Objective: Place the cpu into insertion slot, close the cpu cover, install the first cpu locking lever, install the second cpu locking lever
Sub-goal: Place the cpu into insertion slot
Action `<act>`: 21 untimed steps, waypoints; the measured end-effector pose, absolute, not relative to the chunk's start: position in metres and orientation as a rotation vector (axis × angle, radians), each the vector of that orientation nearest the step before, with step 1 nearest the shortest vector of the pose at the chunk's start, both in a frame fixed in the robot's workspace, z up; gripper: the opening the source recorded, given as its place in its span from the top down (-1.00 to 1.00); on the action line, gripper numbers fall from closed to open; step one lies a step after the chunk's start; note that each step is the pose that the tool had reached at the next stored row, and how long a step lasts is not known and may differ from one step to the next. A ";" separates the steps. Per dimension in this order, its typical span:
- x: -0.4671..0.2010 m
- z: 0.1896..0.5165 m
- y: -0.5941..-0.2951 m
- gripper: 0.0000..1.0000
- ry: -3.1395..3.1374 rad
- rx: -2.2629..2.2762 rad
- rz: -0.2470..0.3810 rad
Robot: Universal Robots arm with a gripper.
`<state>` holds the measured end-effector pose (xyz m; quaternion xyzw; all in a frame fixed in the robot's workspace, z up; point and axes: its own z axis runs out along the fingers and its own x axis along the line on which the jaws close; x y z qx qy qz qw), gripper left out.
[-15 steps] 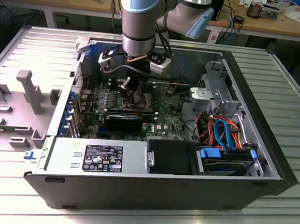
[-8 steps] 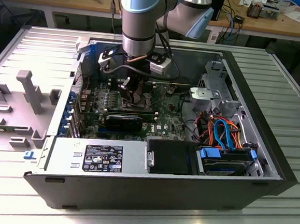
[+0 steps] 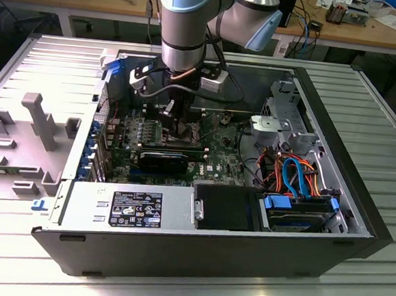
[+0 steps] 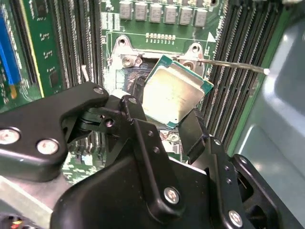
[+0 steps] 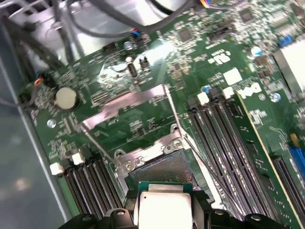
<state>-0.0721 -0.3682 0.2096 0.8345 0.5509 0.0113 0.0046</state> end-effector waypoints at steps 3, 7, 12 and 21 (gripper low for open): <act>-0.072 0.209 -0.368 -0.08 1.822 2.548 0.036; -0.072 0.209 -0.368 -0.08 1.929 2.470 0.036; -0.072 0.209 -0.368 -0.08 2.072 2.353 0.037; -0.070 0.207 -0.369 -0.08 2.271 2.164 0.038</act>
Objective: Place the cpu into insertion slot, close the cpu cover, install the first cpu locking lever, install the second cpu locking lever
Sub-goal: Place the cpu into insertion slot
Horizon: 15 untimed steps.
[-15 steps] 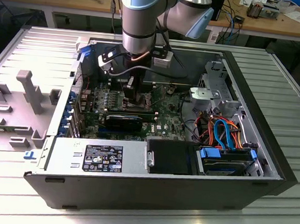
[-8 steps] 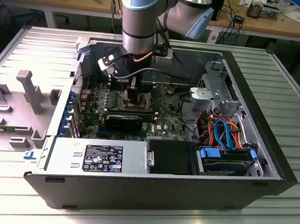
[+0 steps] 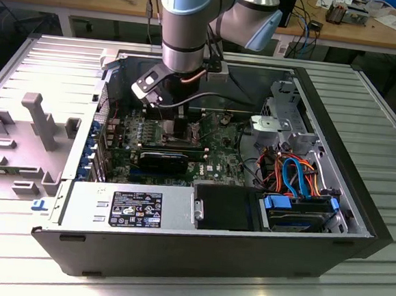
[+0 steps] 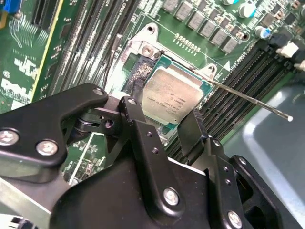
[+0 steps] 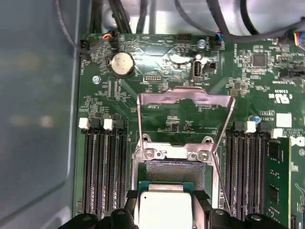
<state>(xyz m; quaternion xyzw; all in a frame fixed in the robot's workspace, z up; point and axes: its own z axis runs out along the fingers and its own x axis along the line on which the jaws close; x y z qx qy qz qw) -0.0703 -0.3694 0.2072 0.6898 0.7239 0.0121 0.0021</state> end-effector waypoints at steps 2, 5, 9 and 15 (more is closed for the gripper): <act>-0.069 0.207 -0.374 -0.08 2.276 2.160 0.037; -0.065 0.206 -0.378 -0.08 2.276 2.160 0.036; -0.058 0.206 -0.379 -0.08 2.266 2.172 0.035; -0.057 0.205 -0.378 -0.08 2.230 2.209 0.035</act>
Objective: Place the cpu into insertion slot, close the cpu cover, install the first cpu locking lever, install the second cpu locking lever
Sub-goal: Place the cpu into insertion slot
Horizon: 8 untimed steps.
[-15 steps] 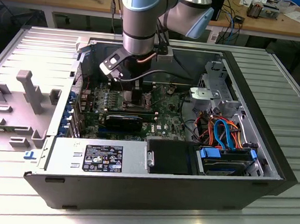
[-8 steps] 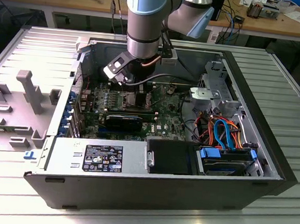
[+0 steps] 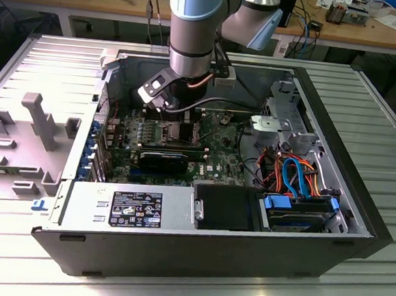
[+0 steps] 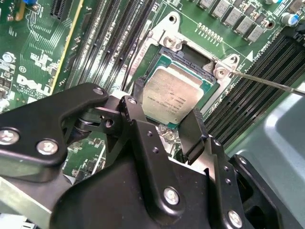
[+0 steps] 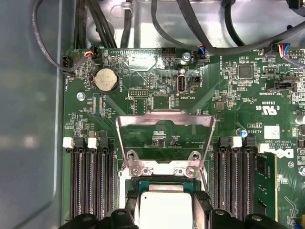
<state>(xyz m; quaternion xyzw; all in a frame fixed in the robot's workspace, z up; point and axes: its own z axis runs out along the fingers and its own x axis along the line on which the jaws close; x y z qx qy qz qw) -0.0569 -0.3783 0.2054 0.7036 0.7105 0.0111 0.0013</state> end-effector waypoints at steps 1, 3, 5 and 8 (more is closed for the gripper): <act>-0.057 0.205 -0.378 -0.08 2.240 2.199 0.035; -0.057 0.205 -0.378 -0.08 2.269 2.169 0.034; -0.057 0.205 -0.378 -0.08 2.270 2.169 0.035; -0.057 0.204 -0.377 -0.08 2.273 2.166 0.034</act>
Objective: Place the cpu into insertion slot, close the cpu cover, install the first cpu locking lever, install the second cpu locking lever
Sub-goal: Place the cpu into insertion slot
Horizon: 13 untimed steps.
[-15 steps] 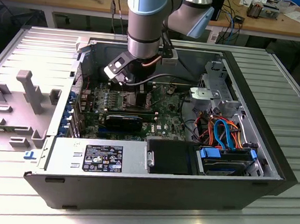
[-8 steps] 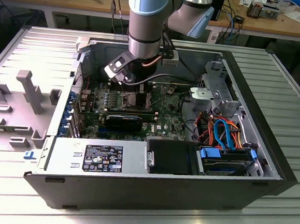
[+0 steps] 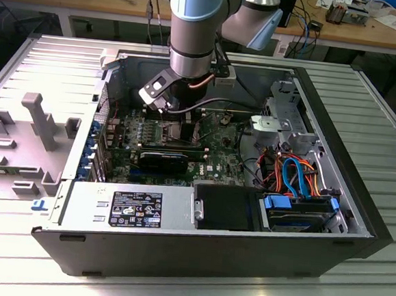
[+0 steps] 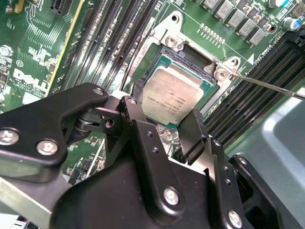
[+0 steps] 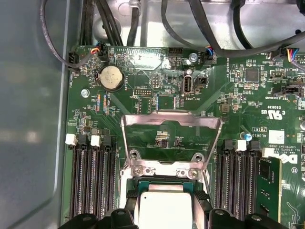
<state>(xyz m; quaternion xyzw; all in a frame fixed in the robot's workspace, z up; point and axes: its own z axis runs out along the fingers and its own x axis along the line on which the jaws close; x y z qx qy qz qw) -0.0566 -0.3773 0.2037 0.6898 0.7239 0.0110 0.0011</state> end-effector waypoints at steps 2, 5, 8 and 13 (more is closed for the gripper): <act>-0.057 0.203 -0.376 -0.08 2.278 2.160 0.035; -0.057 0.202 -0.375 -0.08 2.281 2.157 0.034; -0.057 0.202 -0.375 -0.08 2.281 2.158 0.034; -0.058 0.202 -0.375 -0.08 2.281 2.157 0.035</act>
